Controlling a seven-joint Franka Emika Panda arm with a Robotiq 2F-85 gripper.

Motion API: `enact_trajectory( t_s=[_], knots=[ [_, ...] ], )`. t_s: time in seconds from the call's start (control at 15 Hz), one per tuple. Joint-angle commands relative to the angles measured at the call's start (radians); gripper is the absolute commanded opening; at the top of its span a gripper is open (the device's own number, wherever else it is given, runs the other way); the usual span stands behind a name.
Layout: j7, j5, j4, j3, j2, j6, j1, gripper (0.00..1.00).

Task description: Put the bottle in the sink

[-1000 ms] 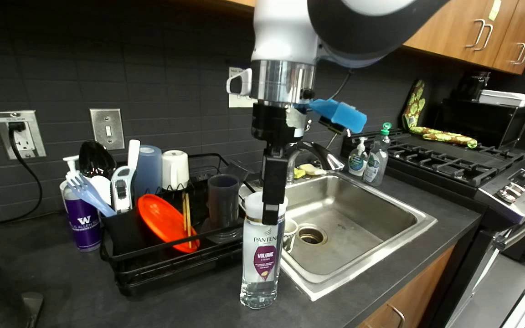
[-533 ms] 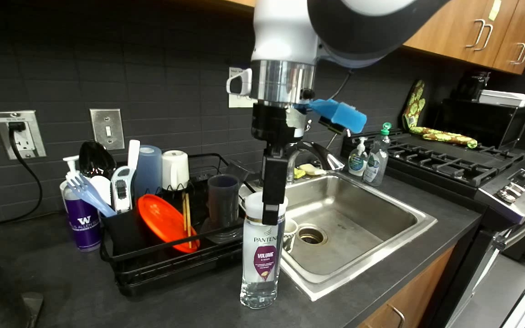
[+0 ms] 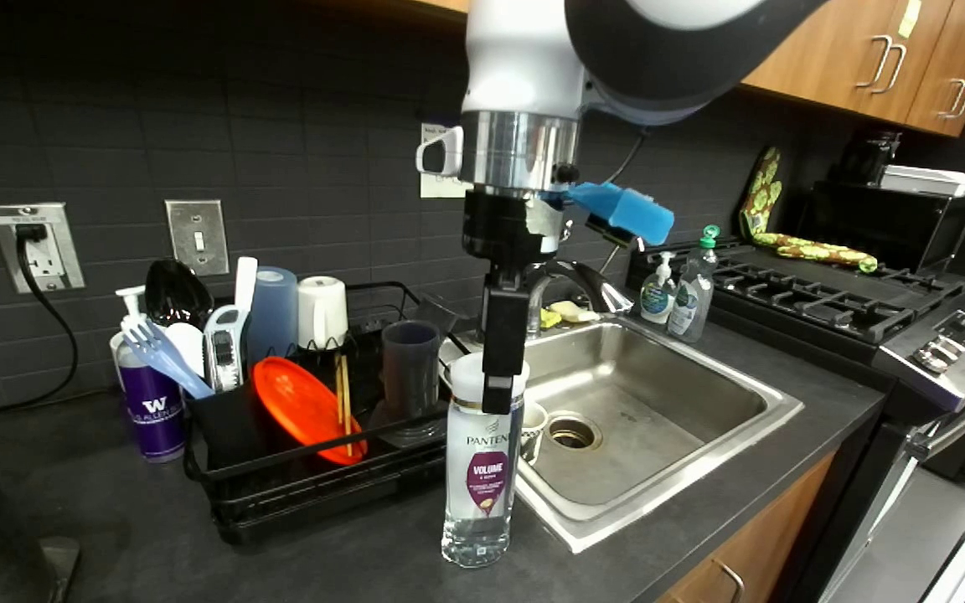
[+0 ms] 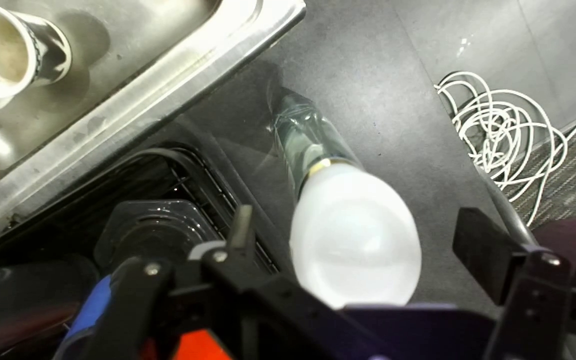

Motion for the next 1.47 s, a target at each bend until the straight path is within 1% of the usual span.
enact_trajectory(
  t_s=[0.0, 0.27, 0.67, 0.73, 0.8, 0.93, 1.0, 1.07, 1.2, 1.27, 1.33, 1.4],
  knots=[
    [0.005, -0.030, 0.002, -0.005, 0.002, -0.014, 0.002, 1.00],
    [-0.004, -0.051, 0.000, -0.007, 0.000, -0.022, 0.001, 1.00],
    [-0.022, -0.041, 0.009, -0.003, 0.013, -0.024, 0.007, 1.00],
    [-0.023, -0.041, 0.008, -0.002, 0.015, -0.022, 0.008, 0.97],
    [-0.025, -0.041, 0.008, -0.001, 0.017, -0.021, 0.008, 0.74],
    [-0.028, -0.040, 0.009, 0.001, 0.023, -0.019, 0.010, 0.71],
    [-0.027, -0.041, 0.009, 0.002, 0.026, -0.018, 0.010, 0.65],
    [-0.026, -0.041, 0.010, 0.003, 0.029, -0.019, 0.011, 0.57],
    [-0.025, -0.040, 0.012, 0.005, 0.035, -0.019, 0.011, 0.43],
    [-0.024, -0.038, 0.013, 0.006, 0.038, -0.022, 0.012, 0.34],
    [-0.024, -0.038, 0.014, 0.006, 0.038, -0.022, 0.012, 0.29],
    [-0.025, -0.035, 0.013, 0.007, 0.037, -0.023, 0.012, 0.29]
  ],
)
